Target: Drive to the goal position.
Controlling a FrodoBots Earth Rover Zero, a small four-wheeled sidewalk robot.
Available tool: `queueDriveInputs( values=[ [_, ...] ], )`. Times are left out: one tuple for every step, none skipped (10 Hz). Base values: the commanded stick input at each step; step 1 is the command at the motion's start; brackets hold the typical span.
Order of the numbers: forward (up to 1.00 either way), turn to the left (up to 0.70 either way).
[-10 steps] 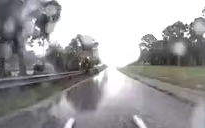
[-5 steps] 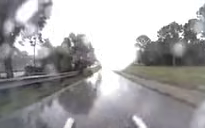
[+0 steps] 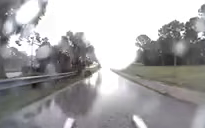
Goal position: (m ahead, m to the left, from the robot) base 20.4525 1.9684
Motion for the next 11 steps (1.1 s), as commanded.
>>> queueDriveInputs(
  values=[
    [1.00,0.00],
    [1.00,0.00],
    [1.00,0.00],
    [1.00,0.00],
    [1.00,0.00],
    [1.00,0.00],
    [1.00,0.00],
    [1.00,0.00],
    [1.00,0.00],
    [1.00,0.00],
    [1.00,0.00]
  ],
)
